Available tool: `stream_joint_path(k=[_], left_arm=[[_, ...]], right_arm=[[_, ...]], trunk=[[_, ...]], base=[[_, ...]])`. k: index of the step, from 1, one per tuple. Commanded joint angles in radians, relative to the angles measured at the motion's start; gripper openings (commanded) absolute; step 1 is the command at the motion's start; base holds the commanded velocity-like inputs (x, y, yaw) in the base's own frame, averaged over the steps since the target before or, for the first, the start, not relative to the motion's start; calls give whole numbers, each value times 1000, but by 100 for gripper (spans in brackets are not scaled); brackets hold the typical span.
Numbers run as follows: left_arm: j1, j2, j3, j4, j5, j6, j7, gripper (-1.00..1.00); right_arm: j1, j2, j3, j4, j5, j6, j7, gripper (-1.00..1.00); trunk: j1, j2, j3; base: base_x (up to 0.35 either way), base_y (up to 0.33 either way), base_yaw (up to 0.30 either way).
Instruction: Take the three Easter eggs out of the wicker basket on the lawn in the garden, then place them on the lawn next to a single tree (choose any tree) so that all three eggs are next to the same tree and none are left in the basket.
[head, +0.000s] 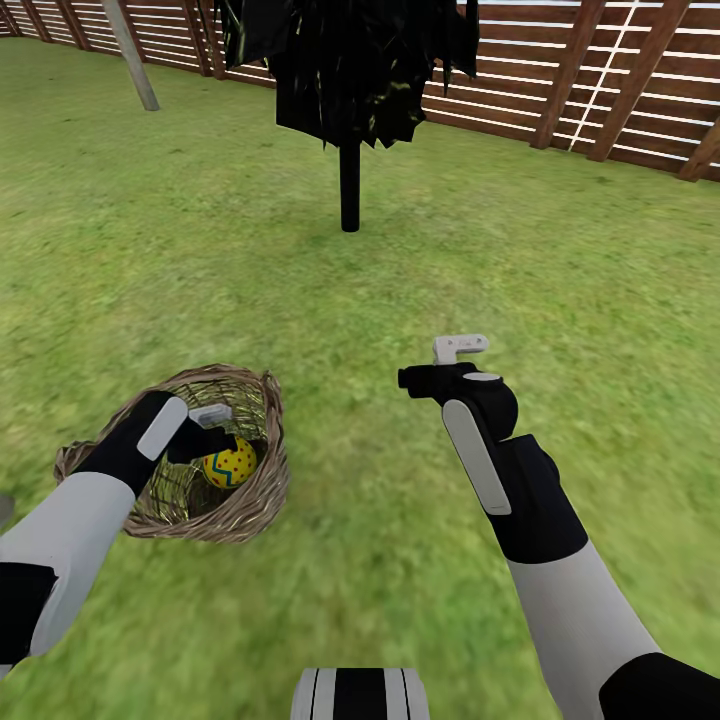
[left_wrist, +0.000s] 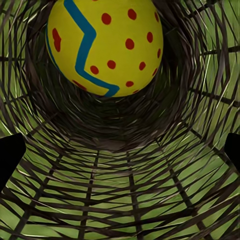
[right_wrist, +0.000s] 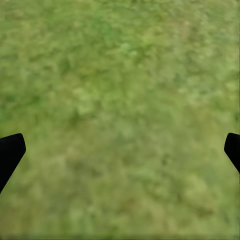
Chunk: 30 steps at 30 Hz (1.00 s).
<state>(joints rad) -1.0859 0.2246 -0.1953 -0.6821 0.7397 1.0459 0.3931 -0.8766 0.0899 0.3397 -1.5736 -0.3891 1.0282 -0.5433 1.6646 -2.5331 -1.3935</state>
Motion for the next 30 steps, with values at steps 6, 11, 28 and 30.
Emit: stream_joint_path(k=[6, 11, 28, 30], left_arm=[[0, 1, -6, -4, 10, 1, 10, 100], [0, -2, -6, -4, 10, 1, 10, 100], [0, -4, -4, -2, 10, -12, 10, 100], [0, -4, -4, -3, 10, -16, 10, 100]], right_arm=[[-1, -1, 0, 1, -10, 2, -10, 100], [-1, -1, -2, 3, -11, 0, -10, 100], [-1, 0, -1, 14, -11, -2, -10, 100], [-1, 0, -1, 14, -11, -3, -10, 100]], trunk=[[0, 0, -1], [0, 0, -1], [0, 0, -1], [0, 0, -1]], base=[[0, 0, 0], [83, 0, 0], [57, 45, 0], [11, 109, 0]])
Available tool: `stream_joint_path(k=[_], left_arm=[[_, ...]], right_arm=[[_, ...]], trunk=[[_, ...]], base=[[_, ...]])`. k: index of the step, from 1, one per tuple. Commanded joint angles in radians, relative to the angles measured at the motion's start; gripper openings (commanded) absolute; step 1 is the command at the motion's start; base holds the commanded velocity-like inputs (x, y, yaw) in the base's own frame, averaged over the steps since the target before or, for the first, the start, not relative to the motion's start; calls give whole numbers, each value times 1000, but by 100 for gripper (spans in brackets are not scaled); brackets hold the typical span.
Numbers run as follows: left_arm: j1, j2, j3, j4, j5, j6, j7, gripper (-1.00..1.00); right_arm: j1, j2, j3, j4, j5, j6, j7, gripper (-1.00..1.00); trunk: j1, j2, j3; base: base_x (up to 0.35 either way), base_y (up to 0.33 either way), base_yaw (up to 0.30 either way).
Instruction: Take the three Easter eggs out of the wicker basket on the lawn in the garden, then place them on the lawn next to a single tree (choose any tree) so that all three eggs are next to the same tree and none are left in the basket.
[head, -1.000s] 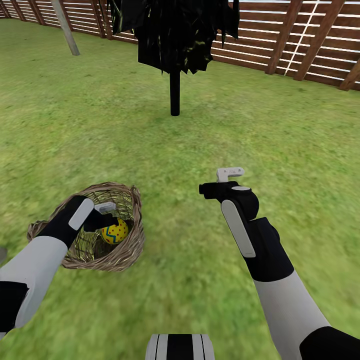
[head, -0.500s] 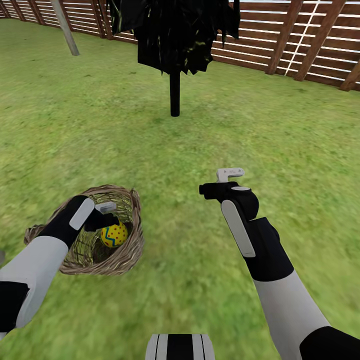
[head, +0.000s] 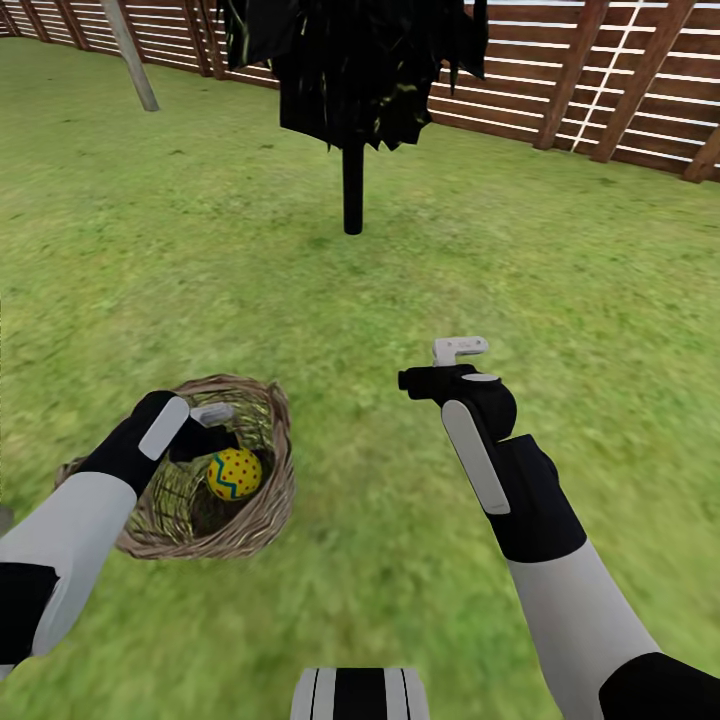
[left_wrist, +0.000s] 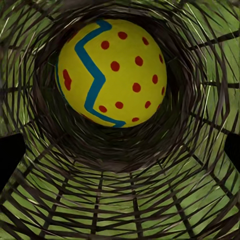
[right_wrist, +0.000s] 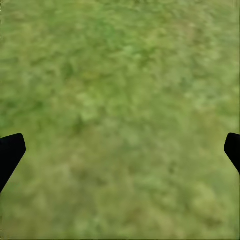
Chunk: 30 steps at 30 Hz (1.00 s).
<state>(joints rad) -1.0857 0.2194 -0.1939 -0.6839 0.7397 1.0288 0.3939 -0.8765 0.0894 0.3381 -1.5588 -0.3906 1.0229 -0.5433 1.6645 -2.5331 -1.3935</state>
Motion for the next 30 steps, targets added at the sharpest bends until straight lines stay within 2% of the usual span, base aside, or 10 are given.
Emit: stream_joint_path(k=[1, 27, 30], left_arm=[[0, 2, -6, -1, 10, 0, 9, 100], [0, -1, -4, -4, 10, -18, 8, 100], [0, -2, -4, -4, 10, -19, 8, 100]], right_arm=[[-1, 0, 1, 0, -10, 2, -10, 100], [-1, 0, -1, 0, -10, 0, -10, 100], [-1, 0, -1, 0, -10, 0, -10, 100]], trunk=[[0, 0, -1], [0, 0, -1], [1, -1, -12]], base=[[8, 136, 0], [1, 32, 0], [0, 0, 0]])
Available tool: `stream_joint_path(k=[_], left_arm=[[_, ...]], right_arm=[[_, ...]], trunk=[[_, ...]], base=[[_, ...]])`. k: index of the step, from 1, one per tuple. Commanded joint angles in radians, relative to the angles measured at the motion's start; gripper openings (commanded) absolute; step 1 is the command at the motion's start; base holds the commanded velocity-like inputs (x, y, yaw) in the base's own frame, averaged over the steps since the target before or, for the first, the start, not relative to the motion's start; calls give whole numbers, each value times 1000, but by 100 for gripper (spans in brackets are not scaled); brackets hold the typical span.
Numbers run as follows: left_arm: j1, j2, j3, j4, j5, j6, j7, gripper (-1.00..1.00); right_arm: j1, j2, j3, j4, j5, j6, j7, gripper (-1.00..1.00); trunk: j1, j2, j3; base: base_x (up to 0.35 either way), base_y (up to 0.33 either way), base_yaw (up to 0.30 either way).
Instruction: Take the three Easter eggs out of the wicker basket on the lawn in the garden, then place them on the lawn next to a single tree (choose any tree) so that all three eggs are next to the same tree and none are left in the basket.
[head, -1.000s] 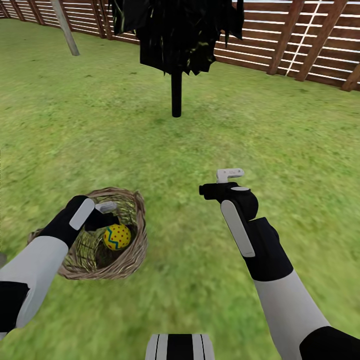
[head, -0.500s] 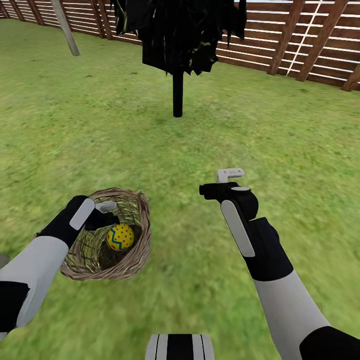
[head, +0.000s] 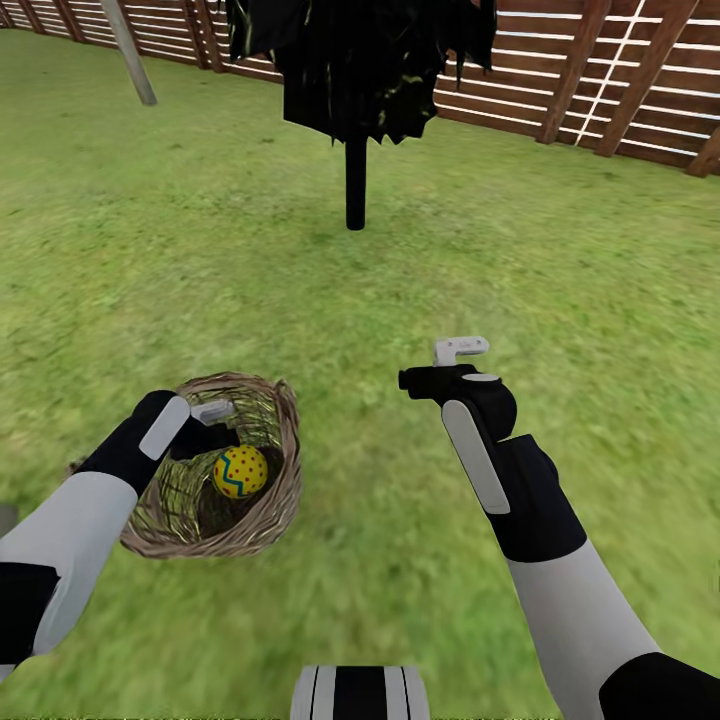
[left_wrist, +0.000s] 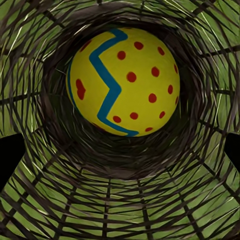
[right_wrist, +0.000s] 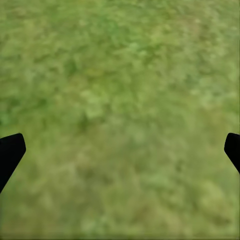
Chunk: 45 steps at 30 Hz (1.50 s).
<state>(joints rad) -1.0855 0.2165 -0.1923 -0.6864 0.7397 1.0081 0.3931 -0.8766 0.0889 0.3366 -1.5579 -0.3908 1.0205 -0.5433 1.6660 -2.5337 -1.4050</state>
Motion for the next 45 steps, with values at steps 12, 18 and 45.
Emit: stream_joint_path(k=[12, 18, 45], left_arm=[[-1, 3, -7, -12, 10, -2, 9, 100], [-1, 6, -8, -21, 10, -12, 0, 100], [-1, 12, -10, -21, 7, -101, -54, 100]], right_arm=[[-1, 0, 1, 8, -10, 2, -10, 100], [-1, 0, 2, 25, -10, 0, -10, 100], [-1, 0, -1, 42, -10, -1, -9, 100]], trunk=[[1, -1, -9], [2, -2, -24], [7, -4, -67]], base=[[0, 0, 0], [0, 0, 0], [0, 0, 0]])
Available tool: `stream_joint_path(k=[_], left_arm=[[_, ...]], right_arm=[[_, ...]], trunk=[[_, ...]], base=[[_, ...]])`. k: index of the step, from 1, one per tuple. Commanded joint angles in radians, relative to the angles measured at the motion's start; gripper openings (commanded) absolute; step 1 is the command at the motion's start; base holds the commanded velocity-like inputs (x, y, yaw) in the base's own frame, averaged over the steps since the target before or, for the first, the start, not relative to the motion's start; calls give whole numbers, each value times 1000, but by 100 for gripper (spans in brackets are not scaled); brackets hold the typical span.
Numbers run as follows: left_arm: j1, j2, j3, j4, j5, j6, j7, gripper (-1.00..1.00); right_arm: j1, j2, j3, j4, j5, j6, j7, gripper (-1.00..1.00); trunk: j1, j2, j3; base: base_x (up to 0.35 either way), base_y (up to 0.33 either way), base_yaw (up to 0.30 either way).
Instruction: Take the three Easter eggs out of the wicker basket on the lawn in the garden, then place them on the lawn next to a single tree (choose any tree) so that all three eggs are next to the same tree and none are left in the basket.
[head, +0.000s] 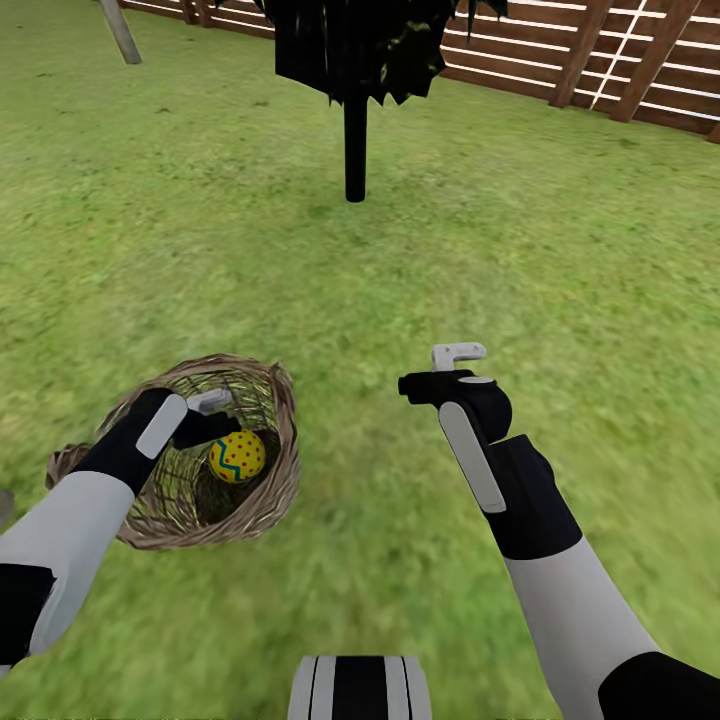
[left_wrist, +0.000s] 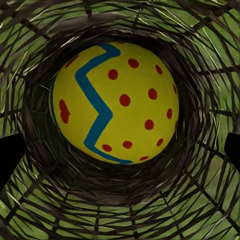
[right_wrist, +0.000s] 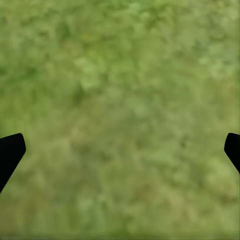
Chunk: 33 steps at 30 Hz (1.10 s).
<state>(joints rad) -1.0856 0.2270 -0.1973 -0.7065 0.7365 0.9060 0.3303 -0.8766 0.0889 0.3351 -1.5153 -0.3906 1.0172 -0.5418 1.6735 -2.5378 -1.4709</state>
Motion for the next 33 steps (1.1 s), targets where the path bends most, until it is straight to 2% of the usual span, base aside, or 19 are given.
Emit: stream_joint_path(k=[1, 4, 9, 24, 30, 33], left_arm=[[-1, 1, -5, -1, 10, 0, 9, 100], [-1, 2, -5, -2, 10, -1, 8, 100], [-1, 3, -5, -2, 9, -2, 7, 100], [-1, 6, -5, -3, 6, -25, 7, 100], [-1, 10, -5, -4, 6, -27, 7, 100], [-1, 13, -5, -8, 6, -33, 7, 100]], right_arm=[[-1, 0, 1, -1, -10, 3, -10, 100], [-1, 0, 0, 0, -10, 3, -10, 100], [-1, 0, 0, 2, -10, 3, -11, 100], [-1, -2, -2, 4, -10, 1, -10, 100], [-1, -3, -2, 4, -10, 1, -10, 100], [-1, -3, -2, 4, -10, 1, -10, 100]], trunk=[[0, 0, -1], [0, 0, -1], [2, -1, -20], [2, -1, -20], [5, -3, -43], [5, -3, -43]], base=[[0, 0, 0], [0, 0, 0], [0, 0, 0], [0, 0, 0], [0, 0, 0], [0, 0, 0]])
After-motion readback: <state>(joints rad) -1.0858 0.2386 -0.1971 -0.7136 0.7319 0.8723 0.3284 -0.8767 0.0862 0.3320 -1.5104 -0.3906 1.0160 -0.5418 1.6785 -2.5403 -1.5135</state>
